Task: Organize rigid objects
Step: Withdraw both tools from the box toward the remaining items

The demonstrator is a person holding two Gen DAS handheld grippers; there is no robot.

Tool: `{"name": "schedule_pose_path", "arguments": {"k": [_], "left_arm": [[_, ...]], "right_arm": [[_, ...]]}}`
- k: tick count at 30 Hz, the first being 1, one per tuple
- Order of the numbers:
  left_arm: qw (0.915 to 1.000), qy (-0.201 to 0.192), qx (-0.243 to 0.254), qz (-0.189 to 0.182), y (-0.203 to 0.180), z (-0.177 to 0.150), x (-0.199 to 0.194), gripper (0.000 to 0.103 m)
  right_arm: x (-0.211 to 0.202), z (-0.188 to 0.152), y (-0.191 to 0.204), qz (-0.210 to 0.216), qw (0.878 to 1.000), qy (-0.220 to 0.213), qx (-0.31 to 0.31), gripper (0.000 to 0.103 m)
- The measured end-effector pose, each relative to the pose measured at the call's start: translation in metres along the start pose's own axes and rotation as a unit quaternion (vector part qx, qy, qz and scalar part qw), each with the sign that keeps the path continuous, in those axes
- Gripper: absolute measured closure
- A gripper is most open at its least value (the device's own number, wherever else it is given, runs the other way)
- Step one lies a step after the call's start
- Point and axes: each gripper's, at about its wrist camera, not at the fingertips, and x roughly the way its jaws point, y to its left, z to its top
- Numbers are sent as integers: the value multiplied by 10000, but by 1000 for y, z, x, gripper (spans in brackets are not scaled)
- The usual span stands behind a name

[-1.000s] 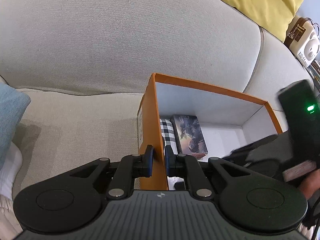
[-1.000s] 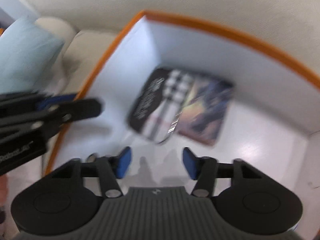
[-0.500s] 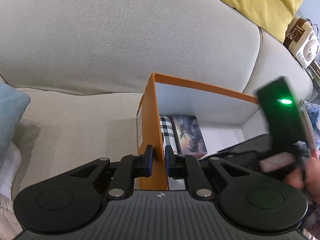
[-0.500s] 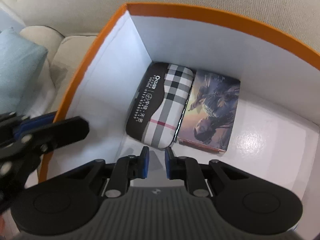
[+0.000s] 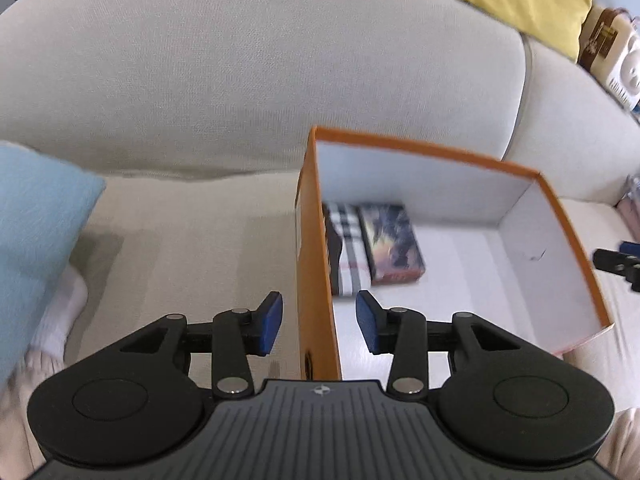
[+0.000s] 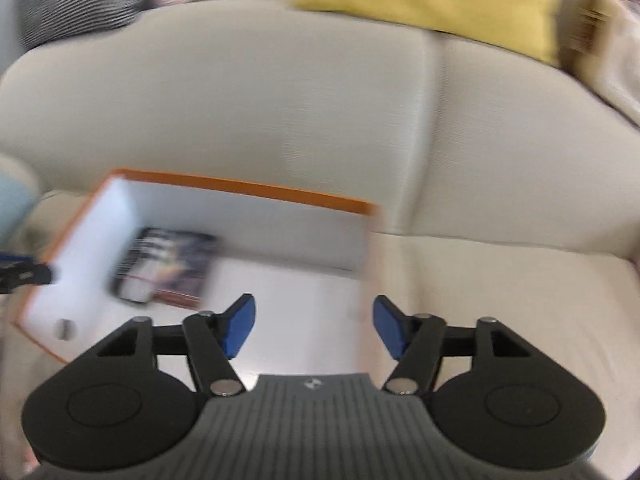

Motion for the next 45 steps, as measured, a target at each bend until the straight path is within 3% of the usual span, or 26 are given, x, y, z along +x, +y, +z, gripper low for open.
{"name": "schedule_pose_path", "arguments": {"k": [2,4,6,9,10,15,17,31,32,39,42,45], "left_arm": [[9999,96,-81,43,-3,-8,4,56],[9998,137,-124,-7,-6,-13,6,70],[9998,139,-137,35,-10,-18,5,79],[9996,70,-192,189,-12,-23,2,85],[9995,54,-228,197,-12,-25,1,86],[9984,55,-537,147,-6,-31,-9,87],[9982,45,-559,194,-8,-33,-12,87],[9980,1,-531,336,-17,-42,-19,87],[9980,-70,-543,311,-17,-43,-22,87],[9982,-554,-223,35,-29,-73,-66,81],[9990,-417,-134,-23,-29,-92,-69,75],[9999,-76,-26,150,-24,-107,-59,75]], "right_arm": [[6,-7,-35,-128,9991,186,352,35],[13,-22,-56,35,9957,432,818,47],[22,-33,-66,240,9910,624,1163,66],[33,-41,-64,465,9857,747,1434,92],[36,-45,-69,551,9840,776,1504,95],[41,-53,-48,440,9858,726,1452,95],[24,-59,-48,445,9860,743,1426,95],[3,-77,-52,521,9871,732,1324,95],[3,-76,-52,534,9876,713,1296,91],[-43,-93,-45,500,9924,-17,1124,75],[-71,-109,-35,682,9913,-316,1078,72],[-83,-125,-11,933,9900,-356,997,71]]}}
